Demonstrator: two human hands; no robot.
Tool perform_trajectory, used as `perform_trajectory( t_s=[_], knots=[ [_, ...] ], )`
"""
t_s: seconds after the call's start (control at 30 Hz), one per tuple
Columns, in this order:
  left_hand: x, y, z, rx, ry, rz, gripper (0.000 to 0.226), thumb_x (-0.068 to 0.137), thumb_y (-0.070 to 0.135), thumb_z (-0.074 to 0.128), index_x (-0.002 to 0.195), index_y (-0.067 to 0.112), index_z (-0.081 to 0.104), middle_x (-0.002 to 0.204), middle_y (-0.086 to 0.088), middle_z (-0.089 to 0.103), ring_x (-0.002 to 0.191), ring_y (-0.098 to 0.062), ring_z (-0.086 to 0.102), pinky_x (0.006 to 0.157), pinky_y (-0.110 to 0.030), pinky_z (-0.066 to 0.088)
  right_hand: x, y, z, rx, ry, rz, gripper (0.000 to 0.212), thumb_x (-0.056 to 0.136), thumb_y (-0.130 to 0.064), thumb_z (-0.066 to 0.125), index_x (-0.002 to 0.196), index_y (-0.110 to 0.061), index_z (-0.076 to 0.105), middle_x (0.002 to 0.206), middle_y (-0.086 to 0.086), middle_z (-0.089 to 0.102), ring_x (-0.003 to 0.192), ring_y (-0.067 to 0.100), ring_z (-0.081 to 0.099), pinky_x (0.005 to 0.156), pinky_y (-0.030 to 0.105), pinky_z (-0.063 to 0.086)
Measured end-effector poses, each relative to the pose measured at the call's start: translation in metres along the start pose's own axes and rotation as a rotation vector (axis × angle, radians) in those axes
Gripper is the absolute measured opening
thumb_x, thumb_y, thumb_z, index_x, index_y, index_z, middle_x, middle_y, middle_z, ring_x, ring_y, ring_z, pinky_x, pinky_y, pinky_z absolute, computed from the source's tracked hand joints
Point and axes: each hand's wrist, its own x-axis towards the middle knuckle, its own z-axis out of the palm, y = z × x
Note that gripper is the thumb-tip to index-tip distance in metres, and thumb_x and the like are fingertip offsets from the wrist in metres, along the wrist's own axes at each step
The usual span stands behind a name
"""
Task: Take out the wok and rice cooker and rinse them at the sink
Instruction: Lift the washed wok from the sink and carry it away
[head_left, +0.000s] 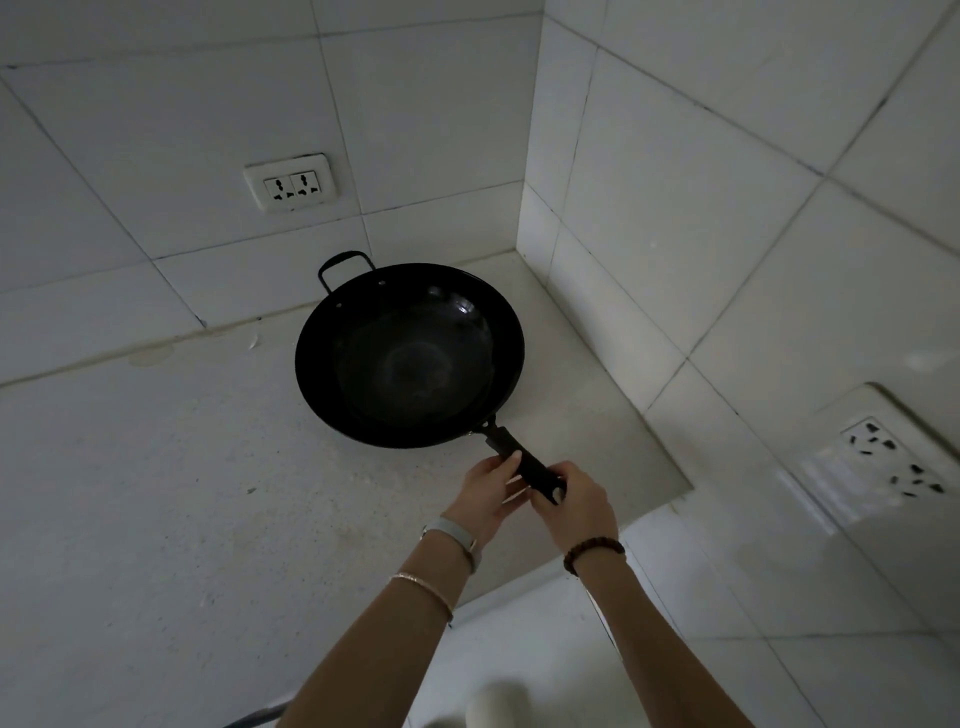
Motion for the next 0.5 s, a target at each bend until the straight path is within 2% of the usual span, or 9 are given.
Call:
perform_trajectory(
  t_s=[0.1,0.2,0.33,0.5],
  knots=[
    [0.006,-0.002,0.016,-0.044,-0.022,0.012,0.035,0.098,0.01,0.051,0.13,-0.003,0.049,0.122,-0.02,0.062,0.111,-0.031,0.062,0.093,-0.039,0.053,0.011,0.005,-0.007,-0.055,0.097,-0.039,0.029,0.086,-0.026,0.068,0.112,-0.015,0.059,0.103,0.003,0.059,0.085,0.015,0.056,0.075,0.024,0.049],
    [0.009,-0.004,0.029,-0.066,-0.041,0.041,0.035,0.099,0.007,0.048,0.133,-0.004,0.046,0.123,-0.021,0.061,0.106,-0.027,0.064,0.083,-0.034,0.056,0.021,0.01,-0.009,-0.114,0.167,-0.061,0.031,0.085,-0.025,0.068,0.114,-0.014,0.06,0.102,0.006,0.062,0.091,0.019,0.058,0.085,0.032,0.052],
    [0.007,-0.007,0.04,-0.086,-0.046,0.08,0.037,0.098,0.005,0.049,0.133,-0.006,0.044,0.123,-0.022,0.06,0.103,-0.026,0.065,0.076,-0.03,0.057,0.027,0.012,-0.01,-0.164,0.206,-0.085,0.03,0.087,-0.027,0.067,0.114,-0.015,0.061,0.1,0.006,0.063,0.091,0.022,0.058,0.085,0.037,0.051],
    [0.006,-0.011,0.036,-0.002,-0.037,0.106,0.039,0.097,0.007,0.052,0.134,-0.004,0.044,0.123,-0.019,0.061,0.107,-0.026,0.065,0.093,-0.036,0.054,0.03,0.015,-0.013,-0.176,0.161,-0.088,0.034,0.086,-0.028,0.067,0.117,-0.016,0.059,0.104,0.005,0.063,0.094,0.021,0.058,0.087,0.037,0.051]
  ],
)
